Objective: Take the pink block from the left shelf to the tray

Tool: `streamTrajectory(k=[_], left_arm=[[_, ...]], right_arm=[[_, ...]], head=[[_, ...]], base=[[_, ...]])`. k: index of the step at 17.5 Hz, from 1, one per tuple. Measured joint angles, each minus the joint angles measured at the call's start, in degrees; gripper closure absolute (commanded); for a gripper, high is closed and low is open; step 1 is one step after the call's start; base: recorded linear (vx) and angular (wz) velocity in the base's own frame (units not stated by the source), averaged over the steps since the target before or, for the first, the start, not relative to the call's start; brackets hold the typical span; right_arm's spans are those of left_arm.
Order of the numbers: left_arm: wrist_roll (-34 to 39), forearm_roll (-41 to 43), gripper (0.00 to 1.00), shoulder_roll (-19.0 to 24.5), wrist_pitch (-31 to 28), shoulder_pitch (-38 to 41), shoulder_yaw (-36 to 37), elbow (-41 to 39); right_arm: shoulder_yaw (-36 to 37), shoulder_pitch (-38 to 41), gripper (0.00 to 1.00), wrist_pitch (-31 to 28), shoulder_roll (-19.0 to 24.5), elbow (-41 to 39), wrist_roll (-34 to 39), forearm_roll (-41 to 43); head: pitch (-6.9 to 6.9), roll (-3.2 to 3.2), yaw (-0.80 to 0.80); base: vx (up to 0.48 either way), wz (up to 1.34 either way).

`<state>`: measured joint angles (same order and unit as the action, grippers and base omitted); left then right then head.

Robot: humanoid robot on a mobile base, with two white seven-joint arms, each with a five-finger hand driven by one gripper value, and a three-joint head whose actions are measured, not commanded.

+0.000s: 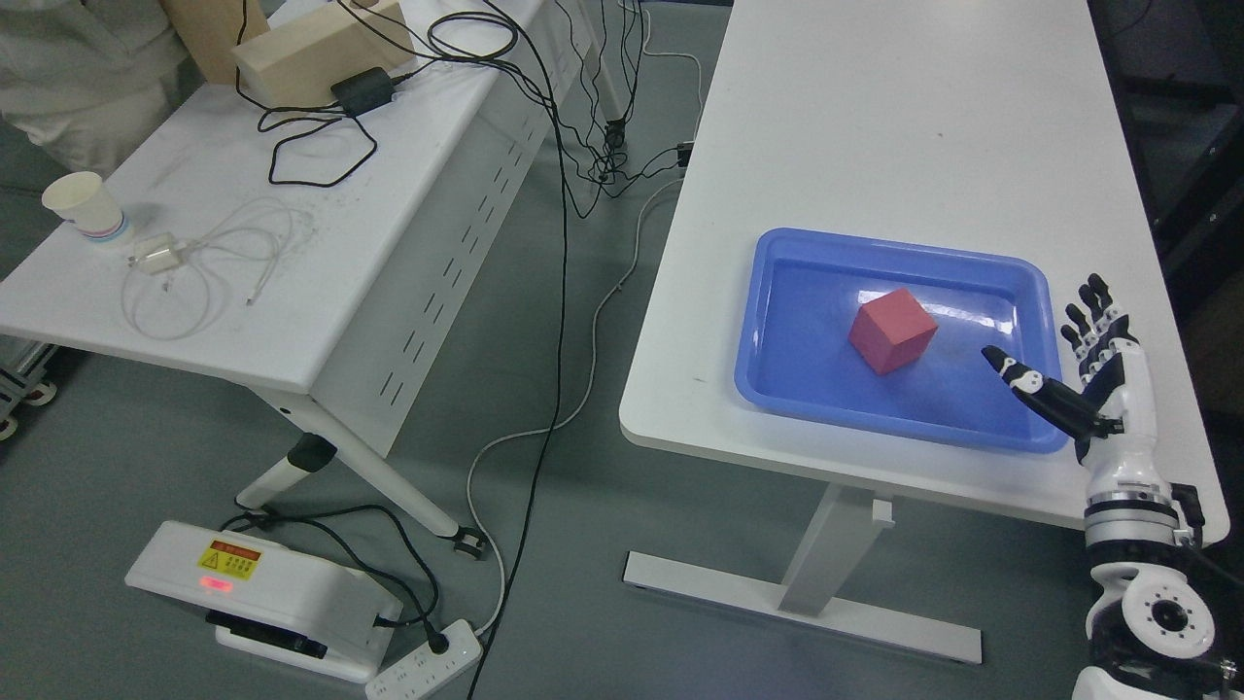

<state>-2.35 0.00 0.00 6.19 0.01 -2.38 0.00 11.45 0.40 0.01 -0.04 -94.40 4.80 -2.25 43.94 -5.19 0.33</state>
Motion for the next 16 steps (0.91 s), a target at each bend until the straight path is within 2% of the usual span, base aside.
streamTrajectory(k=[6, 16], left_arm=[[0.0, 0.0, 0.0, 0.0, 0.0, 0.0, 0.0, 0.0], [0.0, 0.0, 0.0, 0.0, 0.0, 0.0, 0.0, 0.0]], right_arm=[[-0.9, -0.3, 0.0, 0.2, 0.0, 0.4, 0.1, 1.6], [-2.1, -0.4, 0.0, 0.3, 0.0, 0.7, -0.2, 2.2]], head=[[0.01, 0.0, 0.0], [0.01, 0.0, 0.0]], base=[[-0.162, -0.04], [-0.148, -0.3]])
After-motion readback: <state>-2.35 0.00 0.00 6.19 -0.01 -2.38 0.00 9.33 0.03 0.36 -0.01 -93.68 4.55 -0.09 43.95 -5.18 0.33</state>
